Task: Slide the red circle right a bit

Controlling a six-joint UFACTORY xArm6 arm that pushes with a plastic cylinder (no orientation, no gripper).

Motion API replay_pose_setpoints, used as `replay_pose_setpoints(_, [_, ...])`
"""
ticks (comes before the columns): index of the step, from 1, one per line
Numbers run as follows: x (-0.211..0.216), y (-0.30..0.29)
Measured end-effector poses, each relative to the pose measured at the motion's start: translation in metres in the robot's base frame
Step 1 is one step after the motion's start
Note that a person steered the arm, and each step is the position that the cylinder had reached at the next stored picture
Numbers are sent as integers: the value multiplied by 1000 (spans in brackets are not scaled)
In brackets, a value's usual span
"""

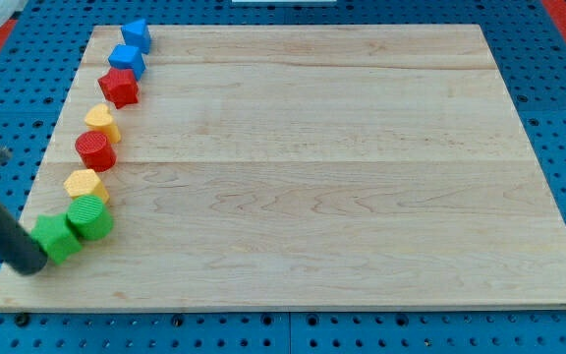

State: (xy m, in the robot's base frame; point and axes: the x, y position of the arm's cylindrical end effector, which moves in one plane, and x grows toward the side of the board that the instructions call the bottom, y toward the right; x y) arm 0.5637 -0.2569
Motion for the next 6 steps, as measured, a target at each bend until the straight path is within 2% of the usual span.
replay_pose_setpoints(1, [-39, -4])
replay_pose_setpoints(3, [-75, -41])
replay_pose_setpoints(4, [-89, -10])
replay_pose_setpoints(6, [-136, 6])
